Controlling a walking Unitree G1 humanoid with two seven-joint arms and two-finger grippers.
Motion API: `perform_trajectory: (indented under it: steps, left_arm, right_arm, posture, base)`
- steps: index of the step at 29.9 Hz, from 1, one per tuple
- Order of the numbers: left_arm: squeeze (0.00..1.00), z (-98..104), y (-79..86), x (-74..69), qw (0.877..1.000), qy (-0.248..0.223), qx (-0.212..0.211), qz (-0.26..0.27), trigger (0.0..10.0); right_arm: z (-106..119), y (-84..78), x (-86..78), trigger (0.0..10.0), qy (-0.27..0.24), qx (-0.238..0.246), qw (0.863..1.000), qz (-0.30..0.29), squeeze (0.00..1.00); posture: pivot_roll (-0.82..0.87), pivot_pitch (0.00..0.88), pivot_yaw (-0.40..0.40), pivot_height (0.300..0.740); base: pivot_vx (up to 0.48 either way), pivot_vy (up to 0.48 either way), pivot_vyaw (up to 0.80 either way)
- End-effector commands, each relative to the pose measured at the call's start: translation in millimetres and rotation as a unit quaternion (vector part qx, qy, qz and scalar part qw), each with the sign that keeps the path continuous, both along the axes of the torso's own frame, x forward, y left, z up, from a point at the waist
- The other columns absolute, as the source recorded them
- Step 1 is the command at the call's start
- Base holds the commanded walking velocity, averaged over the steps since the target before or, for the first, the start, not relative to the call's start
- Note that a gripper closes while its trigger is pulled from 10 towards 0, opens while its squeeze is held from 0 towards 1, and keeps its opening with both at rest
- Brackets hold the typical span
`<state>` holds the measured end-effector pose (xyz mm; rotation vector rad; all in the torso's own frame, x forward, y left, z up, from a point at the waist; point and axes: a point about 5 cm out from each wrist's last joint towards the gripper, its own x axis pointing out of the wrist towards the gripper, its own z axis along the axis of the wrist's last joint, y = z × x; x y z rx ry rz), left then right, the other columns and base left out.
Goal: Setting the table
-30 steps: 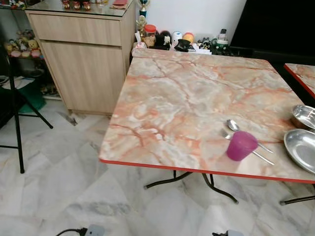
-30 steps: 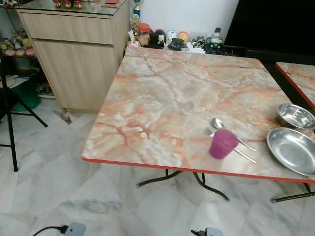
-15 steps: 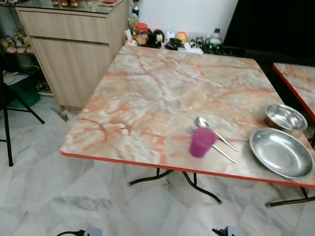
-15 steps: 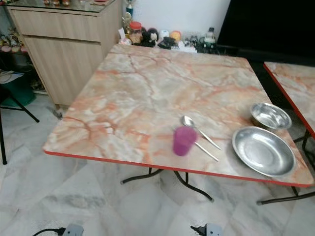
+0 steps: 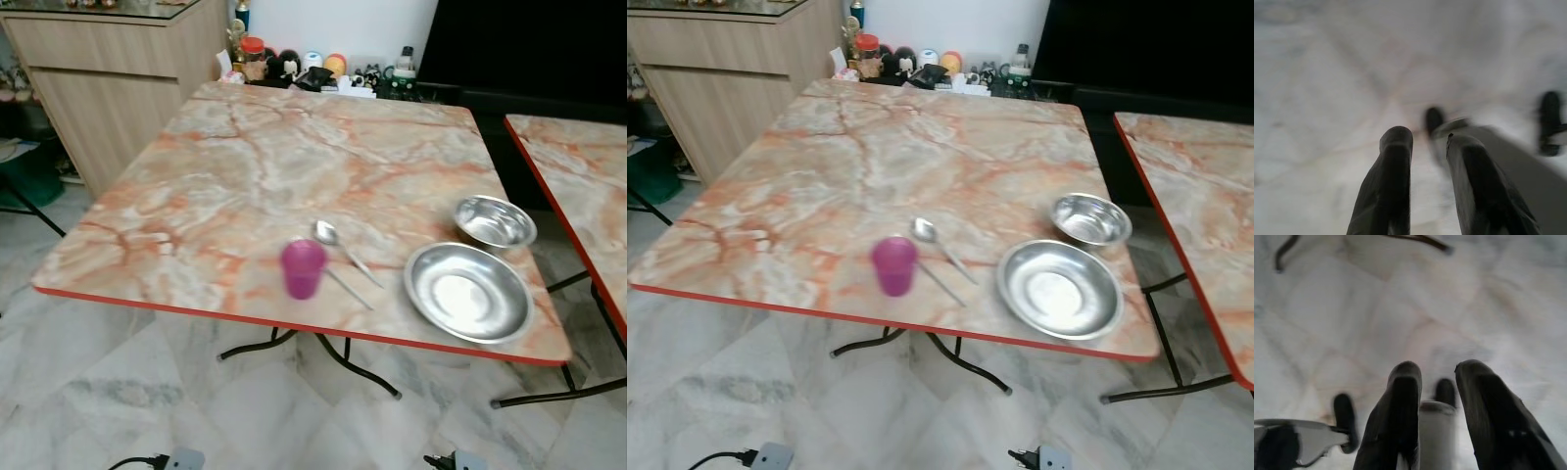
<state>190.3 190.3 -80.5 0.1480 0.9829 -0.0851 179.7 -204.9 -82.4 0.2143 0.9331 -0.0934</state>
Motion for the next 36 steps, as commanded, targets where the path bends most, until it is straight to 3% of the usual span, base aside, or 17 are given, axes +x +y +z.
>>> perform_trajectory:
  steps: [1,12,17,19,21,22,25,29,32,36]
  left_arm:
    - [0.00,-2,7.6,-6.9,1.000,0.012,0.006,0.007,10.0]
    - [0.00,-4,4.9,-8.6,1.000,0.012,0.004,0.009,10.0]
    - [0.00,-5,4.3,-10.7,1.000,0.014,0.003,0.008,10.0]
    - [0.00,-6,3.3,-12.6,1.000,0.017,0.002,0.007,10.0]
    - [0.00,-6,2.9,-12.9,1.000,0.017,0.002,0.006,10.0]
    - [0.00,-6,2.1,-13.4,1.000,0.017,0.001,0.006,10.0]
    - [0.00,-7,-0.8,-14.2,1.000,0.019,-0.001,0.004,10.0]
    - [0.00,-7,-1.7,-14.1,1.000,0.018,-0.001,0.003,10.0]
    - [0.00,-7,-1.2,-15.2,1.000,0.021,0.002,-0.004,10.0]
    - [0.00,-8,-0.4,-16.1,1.000,0.022,0.004,-0.007,10.0]
  right_arm:
    - [0,3.5,1.4,10.0,-0.009,0.005,1.000,-0.006,0.00]
    - [8,3.1,13.4,10.0,-0.052,-0.005,0.999,0.007,0.00]
    - [20,-2.6,28.5,10.0,-0.109,-0.013,0.994,0.002,0.00]
    - [30,-0.7,36.6,10.0,-0.176,-0.016,0.984,-0.013,0.00]
    - [32,-1.6,38.3,10.0,-0.190,-0.016,0.982,-0.017,0.00]
    - [38,-4.0,41.9,10.0,-0.221,-0.022,0.975,-0.017,0.00]
    - [45,-7.6,41.2,10.0,-0.261,-0.027,0.965,-0.021,0.00]
    - [46,-8.0,37.6,10.0,-0.273,-0.029,0.961,-0.020,0.00]
    - [69,-1.0,27.9,10.0,-0.348,-0.038,0.936,-0.023,0.00]
    - [91,1.2,26.5,10.0,-0.390,-0.048,0.919,-0.032,0.00]
  posture:
    - [0.04,0.099,-0.038,0.740]
    - [0.02,0.093,-0.058,0.740]
    - [0.00,0.086,-0.066,0.740]
    - [0.00,0.079,-0.074,0.740]
    - [0.00,0.078,-0.074,0.740]
    - [0.00,0.076,-0.076,0.740]
    - [0.00,0.069,-0.082,0.740]
    - [0.00,0.069,-0.082,0.740]
    - [-0.01,0.060,-0.082,0.740]
    - [-0.02,0.051,-0.079,0.740]
  base:
    - [0.000,0.000,0.00]
    - [0.000,0.000,0.00]
    - [0.000,0.000,0.00]
    - [0.000,0.000,0.00]
    - [0.000,0.000,0.00]
    - [0.000,0.000,0.00]
    - [0.000,0.000,0.00]
    - [0.000,0.000,0.00]
    - [0.000,0.000,0.00]
    - [0.000,0.000,0.00]
